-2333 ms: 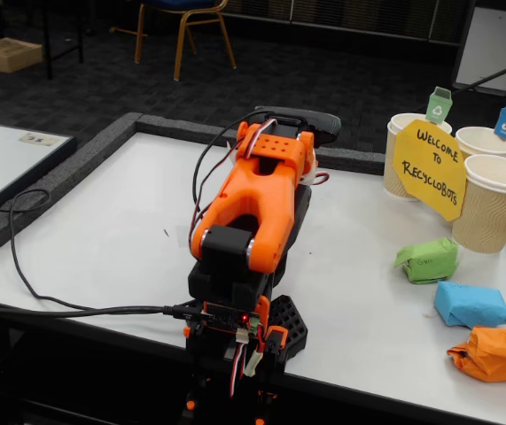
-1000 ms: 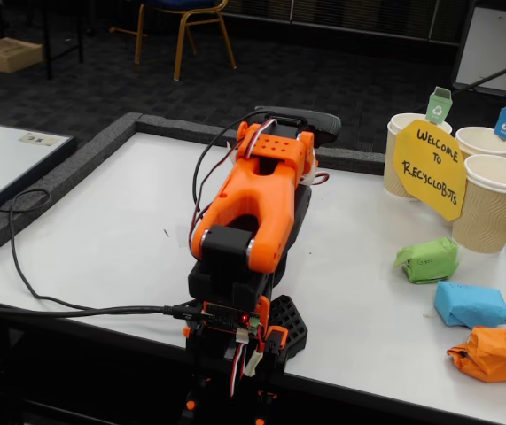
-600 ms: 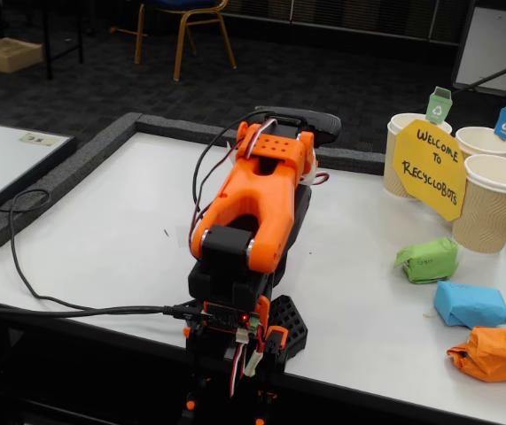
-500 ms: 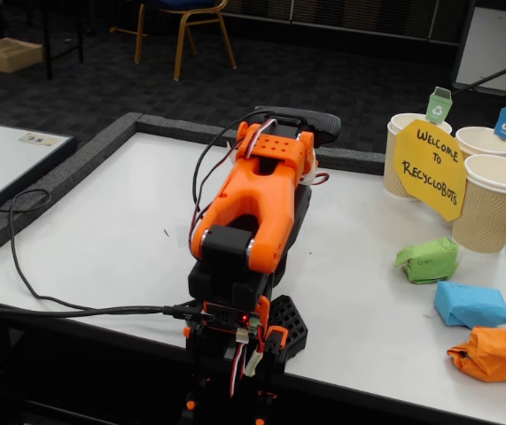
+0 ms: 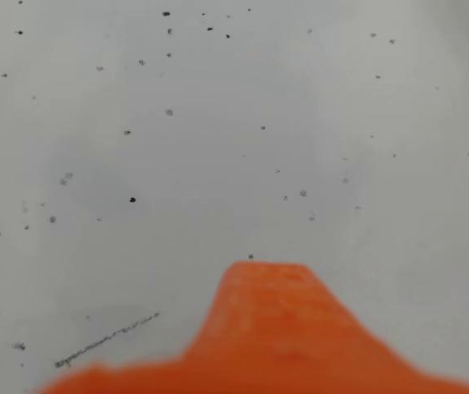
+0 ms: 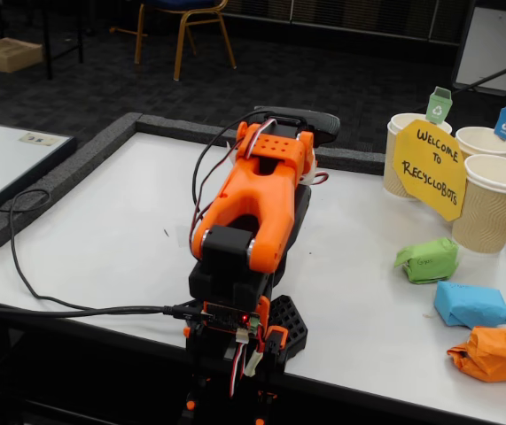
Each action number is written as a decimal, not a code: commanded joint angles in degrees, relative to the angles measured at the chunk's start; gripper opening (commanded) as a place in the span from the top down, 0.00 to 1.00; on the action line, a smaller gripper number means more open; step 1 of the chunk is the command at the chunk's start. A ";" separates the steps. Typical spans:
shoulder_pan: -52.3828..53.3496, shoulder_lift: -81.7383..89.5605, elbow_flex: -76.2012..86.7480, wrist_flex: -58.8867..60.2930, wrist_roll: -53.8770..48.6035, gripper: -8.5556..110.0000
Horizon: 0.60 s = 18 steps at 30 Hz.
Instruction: Sort rubbish by color.
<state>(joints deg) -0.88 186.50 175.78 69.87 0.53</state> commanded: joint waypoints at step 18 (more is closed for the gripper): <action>1.49 -5.45 -10.72 -5.19 0.26 0.84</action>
<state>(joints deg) -0.79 183.78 174.90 67.59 0.53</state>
